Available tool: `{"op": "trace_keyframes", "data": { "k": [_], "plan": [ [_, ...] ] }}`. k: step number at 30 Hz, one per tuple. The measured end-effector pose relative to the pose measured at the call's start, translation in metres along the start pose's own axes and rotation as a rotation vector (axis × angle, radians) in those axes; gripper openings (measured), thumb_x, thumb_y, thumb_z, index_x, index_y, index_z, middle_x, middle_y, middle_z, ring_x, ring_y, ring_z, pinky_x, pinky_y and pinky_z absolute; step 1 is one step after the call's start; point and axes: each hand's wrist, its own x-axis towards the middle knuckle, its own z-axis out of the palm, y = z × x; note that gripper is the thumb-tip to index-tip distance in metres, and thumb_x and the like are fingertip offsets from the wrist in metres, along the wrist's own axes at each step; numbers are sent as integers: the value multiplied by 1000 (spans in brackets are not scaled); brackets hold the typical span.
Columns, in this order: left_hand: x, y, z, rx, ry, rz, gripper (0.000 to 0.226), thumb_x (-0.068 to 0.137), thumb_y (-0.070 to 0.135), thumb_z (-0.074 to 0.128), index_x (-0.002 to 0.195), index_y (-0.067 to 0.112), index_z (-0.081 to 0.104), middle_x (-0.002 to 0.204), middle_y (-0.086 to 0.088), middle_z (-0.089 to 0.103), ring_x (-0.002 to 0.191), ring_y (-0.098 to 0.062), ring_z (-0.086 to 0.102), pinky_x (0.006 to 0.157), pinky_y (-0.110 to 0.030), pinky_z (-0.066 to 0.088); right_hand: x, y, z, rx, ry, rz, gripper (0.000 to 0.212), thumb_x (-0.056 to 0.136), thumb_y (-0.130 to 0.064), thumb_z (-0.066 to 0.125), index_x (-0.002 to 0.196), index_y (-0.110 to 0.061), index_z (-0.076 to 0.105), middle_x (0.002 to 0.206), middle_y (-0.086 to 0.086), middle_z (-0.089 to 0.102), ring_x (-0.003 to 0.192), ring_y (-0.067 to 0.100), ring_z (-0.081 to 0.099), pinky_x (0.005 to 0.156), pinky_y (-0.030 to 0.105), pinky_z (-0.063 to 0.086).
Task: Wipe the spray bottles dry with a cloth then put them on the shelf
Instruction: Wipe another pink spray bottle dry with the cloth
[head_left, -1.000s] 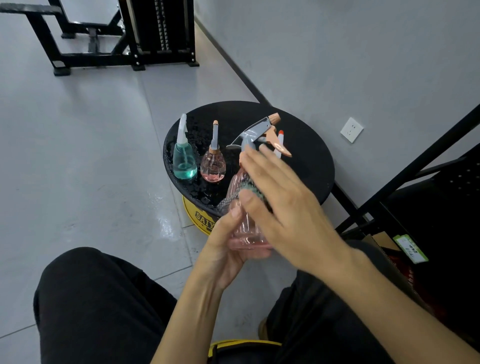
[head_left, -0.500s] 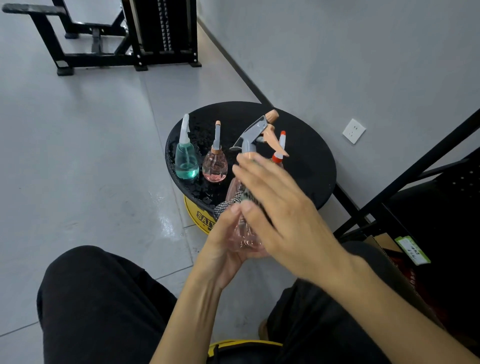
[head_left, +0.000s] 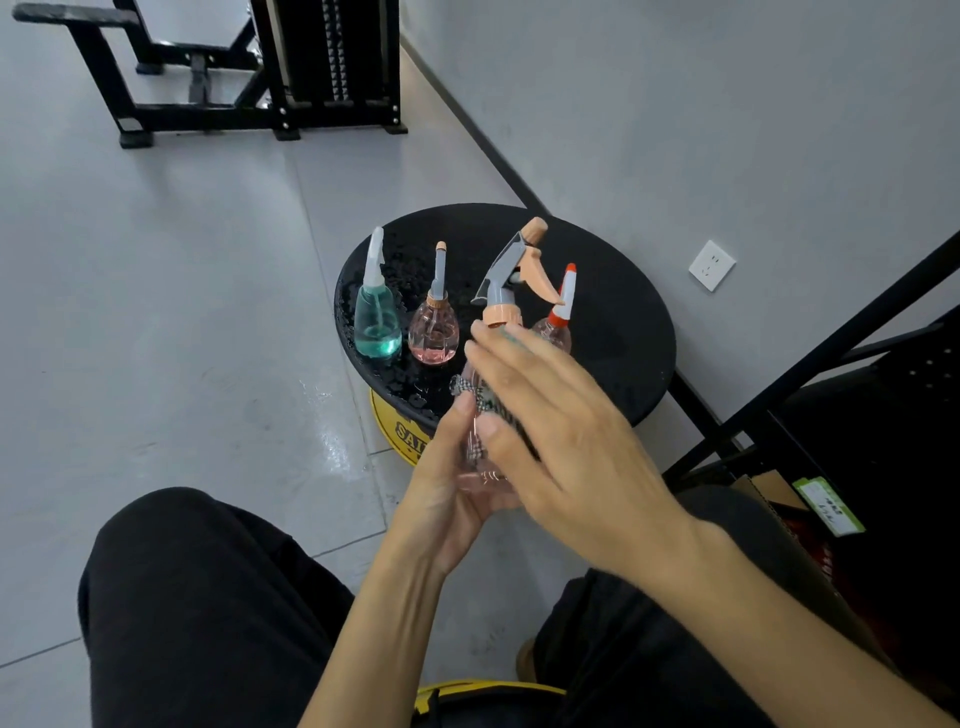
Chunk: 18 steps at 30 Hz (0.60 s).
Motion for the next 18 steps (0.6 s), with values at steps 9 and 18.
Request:
{"op": "trace_keyframes", "data": {
  "k": [9, 18],
  "plan": [
    [0, -7, 3, -36, 19, -11, 41, 80, 49, 46, 77, 20, 75, 68, -2, 71, 57, -15, 68, 48, -31, 55, 8, 4, 0, 62, -25, 53, 57, 98, -42, 26, 145, -14, 39, 155, -4, 32, 145, 7, 17, 118, 28, 15],
    [1, -7, 4, -34, 23, -11, 40, 83, 50, 45, 84, 27, 78, 82, -3, 74, 70, -17, 71, 56, -37, 58, 4, 4, -1, 7, -40, 109, 59, 99, -46, 22, 151, -19, 25, 160, -8, 15, 147, 3, 0, 121, 31, 5]
  ]
}}
